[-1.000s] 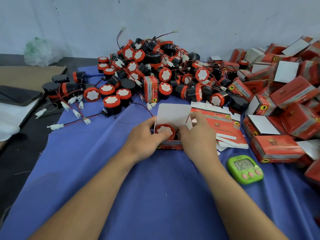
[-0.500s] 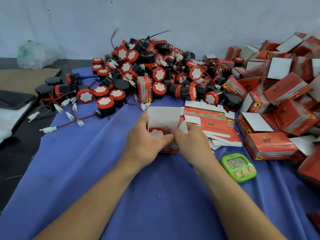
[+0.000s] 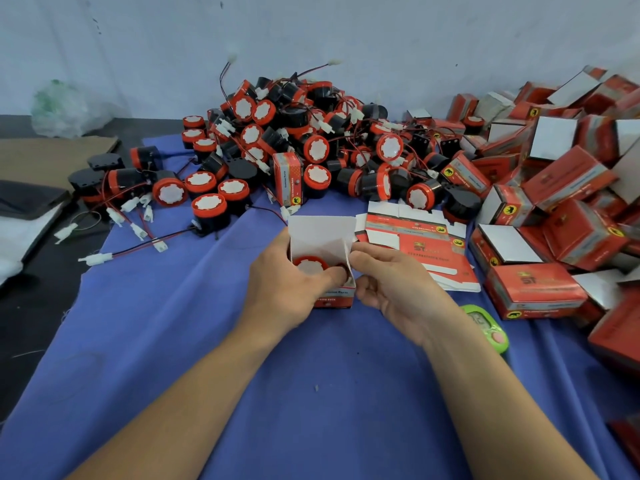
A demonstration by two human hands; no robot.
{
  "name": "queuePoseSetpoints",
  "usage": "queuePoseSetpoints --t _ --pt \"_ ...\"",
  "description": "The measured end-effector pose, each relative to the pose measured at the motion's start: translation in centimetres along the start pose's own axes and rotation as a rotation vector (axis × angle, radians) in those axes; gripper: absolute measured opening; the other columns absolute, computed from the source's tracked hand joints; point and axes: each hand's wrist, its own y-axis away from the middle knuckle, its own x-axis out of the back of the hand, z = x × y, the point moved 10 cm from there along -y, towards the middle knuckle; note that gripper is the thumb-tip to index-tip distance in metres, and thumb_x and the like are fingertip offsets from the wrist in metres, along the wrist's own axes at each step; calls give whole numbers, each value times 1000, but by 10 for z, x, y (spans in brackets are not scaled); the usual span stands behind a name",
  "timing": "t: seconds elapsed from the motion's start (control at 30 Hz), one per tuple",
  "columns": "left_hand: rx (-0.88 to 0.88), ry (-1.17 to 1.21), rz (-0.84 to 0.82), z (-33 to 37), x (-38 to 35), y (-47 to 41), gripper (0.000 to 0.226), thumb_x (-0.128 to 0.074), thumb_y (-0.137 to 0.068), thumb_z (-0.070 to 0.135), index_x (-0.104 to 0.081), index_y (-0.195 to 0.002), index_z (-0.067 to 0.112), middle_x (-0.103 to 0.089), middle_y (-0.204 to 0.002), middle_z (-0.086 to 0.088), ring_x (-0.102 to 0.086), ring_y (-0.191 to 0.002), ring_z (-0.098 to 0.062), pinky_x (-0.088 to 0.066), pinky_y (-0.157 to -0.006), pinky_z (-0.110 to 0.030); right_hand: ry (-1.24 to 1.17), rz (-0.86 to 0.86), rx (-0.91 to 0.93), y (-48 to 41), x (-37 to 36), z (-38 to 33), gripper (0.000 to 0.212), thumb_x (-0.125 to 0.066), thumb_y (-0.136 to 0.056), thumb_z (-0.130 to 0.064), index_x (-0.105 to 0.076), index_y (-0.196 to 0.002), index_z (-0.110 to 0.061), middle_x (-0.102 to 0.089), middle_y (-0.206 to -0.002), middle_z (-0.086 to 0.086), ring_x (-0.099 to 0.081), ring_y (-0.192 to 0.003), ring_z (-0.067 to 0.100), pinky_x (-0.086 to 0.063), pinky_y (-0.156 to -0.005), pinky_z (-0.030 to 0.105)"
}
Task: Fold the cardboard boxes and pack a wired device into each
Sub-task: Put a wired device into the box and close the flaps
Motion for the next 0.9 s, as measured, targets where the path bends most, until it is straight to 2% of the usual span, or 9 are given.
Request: queuePoseSetpoints --t 0.1,0.17,0.23,0.33,0.4,0.47,0.7,0.8,0.9 --pt "-16 43 -52 -1 -5 1 50 -91 -68 41 -63 -109 43 -73 -99 25 -67 -92 6 -56 -71 -14 165 -10 91 1 -3 -6 19 -61 -99 -11 -77 -95 -20 -57 -62 -1 -46 -53 9 -36 -55 25" --pt "-8 92 -154 -1 -10 0 51 -84 -72 24 -66 -119 36 -75 -107 15 -71 -100 -6 -61 -86 -33 222 -1 121 2 -4 -9 19 -61 -99 -10 -77 -104 -19 -59 -62 0 -46 -53 9 -37 -49 22" --pt "18 262 -326 0 -16 2 53 -68 -71 14 -69 -124 24 -77 -114 1 -72 -106 -21 -61 -88 -39 232 12 135 2 -4 -11 22 -62 -99 -8 -77 -109 -21 -68 -68 -2 -48 -53 8 -40 -48 19" --pt "99 517 -461 -1 -12 1 53 -48 -76 17 -73 -123 13 -75 -123 -14 -72 -107 -27 -60 -86 -36 227 55 141 2 -3 -14 25 -64 -97 -7 -77 -102 -28 -79 -85 -6 -62 -65 11 -54 -58 26" --pt "128 539 -494 -4 -10 -2 52 -43 -86 16 -69 -130 10 -72 -129 -15 -68 -117 -30 -55 -100 -43 236 90 153 2 -2 -14 27 -66 -96 -5 -77 -98 -30 -80 -92 -6 -72 -78 14 -60 -72 36" --pt "114 472 -493 -6 -10 -4 41 -46 -100 3 -66 -135 11 -72 -131 -11 -67 -124 -30 -51 -108 -46 227 93 173 1 -3 -14 30 -66 -94 -2 -77 -98 -29 -80 -94 -6 -76 -84 14 -60 -73 34" --pt "67 347 -396 -9 -10 -9 44 -61 -94 -11 -71 -127 17 -77 -120 0 -73 -111 -20 -61 -91 -32 341 -233 150 5 -24 -10 39 -66 -96 -9 -68 -128 -30 -76 -114 -13 -70 -104 4 -57 -86 19" --pt "88 386 -411 -10 -12 -10 45 -62 -92 -12 -72 -124 18 -78 -118 -1 -74 -109 -20 -61 -85 -28 270 -176 120 3 -19 -9 38 -67 -95 -6 -71 -126 -28 -77 -111 -11 -70 -91 -1 -50 -66 11" --pt "99 426 -415 -10 -12 -10 45 -63 -90 -14 -76 -119 18 -79 -115 -4 -75 -106 -21 -61 -81 -27 132 -143 152 1 -19 -9 42 -67 -88 6 -76 -116 -25 -78 -109 -3 -73 -92 6 -53 -66 14"
